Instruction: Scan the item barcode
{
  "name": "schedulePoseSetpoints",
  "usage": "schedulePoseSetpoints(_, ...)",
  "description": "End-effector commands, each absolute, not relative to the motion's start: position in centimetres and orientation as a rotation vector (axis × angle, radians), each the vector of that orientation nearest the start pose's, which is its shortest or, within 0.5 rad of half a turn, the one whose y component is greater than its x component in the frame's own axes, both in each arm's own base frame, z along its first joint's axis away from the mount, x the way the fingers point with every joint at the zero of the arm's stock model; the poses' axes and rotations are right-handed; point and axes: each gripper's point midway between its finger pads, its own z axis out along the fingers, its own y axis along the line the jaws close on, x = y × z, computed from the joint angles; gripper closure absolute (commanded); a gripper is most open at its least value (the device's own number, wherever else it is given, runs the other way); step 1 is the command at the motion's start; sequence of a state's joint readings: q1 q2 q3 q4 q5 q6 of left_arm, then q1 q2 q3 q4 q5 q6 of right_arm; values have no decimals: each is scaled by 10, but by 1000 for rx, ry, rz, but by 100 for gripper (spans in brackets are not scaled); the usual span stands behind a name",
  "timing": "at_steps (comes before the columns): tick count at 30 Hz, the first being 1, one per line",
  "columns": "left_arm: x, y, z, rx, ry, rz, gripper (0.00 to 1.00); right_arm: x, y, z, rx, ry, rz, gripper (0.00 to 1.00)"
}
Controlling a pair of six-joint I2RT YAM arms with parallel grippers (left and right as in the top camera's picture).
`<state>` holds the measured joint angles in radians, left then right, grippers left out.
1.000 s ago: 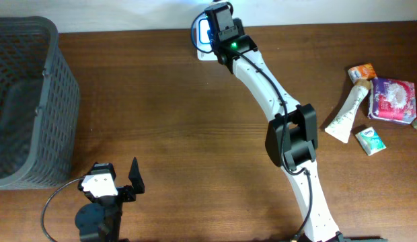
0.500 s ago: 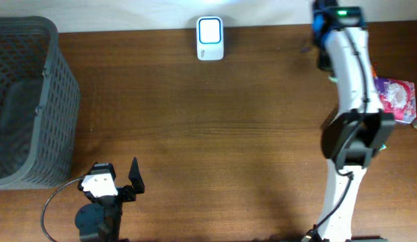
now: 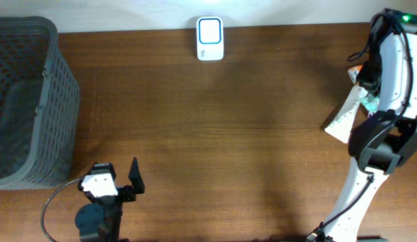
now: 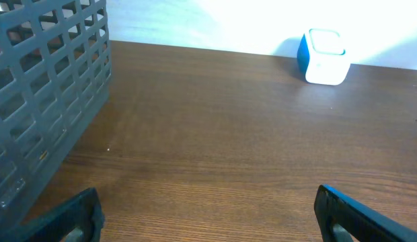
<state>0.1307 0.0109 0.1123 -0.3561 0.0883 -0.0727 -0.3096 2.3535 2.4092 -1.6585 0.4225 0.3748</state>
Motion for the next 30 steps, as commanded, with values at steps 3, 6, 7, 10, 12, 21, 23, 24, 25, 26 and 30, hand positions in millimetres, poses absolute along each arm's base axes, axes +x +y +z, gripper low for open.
schedulePoseSetpoints(3, 230, 17, 138, -140, 1823, -38, 1, 397, -203, 141, 1081, 2898, -578, 37)
schedulePoseSetpoints(6, 230, 17, 138, -140, 1823, -38, 1, 397, -195, 142, 1081, 2913, -508, 1)
schedulePoseSetpoints(7, 230, 17, 138, -140, 1823, -38, 1, 397, -190, 145, 1071, 2923, -463, 1)
schedulePoseSetpoints(10, 230, 17, 138, -140, 1823, -38, 1, 390, -183, 169, 1069, 2894, -416, 1)
schedulePoseSetpoints(12, 230, 17, 138, -140, 1823, -38, 1, 383, -173, 199, 1059, 2843, -341, 1)
schedulePoseSetpoints(21, 230, 17, 138, -140, 1823, -38, 1, 314, -106, 354, 763, 2521, -139, 1)
schedulePoseSetpoints(23, 230, 17, 138, -140, 1823, -38, 1, 289, -91, 368, 724, 2486, -127, 1)
schedulePoseSetpoints(24, 230, 17, 138, -140, 1823, -38, 1, 278, -84, 371, 702, 2475, -120, 1)
schedulePoseSetpoints(25, 230, 17, 138, -140, 1823, -38, 1, 268, -77, 373, 678, 2466, -113, 1)
schedulePoseSetpoints(26, 230, 17, 138, -140, 1823, -38, 1, 257, -69, 373, 642, 2454, -103, 1)
schedulePoseSetpoints(30, 230, 17, 138, -140, 1823, -38, 1, 215, -39, 366, 512, 2411, -54, 1)
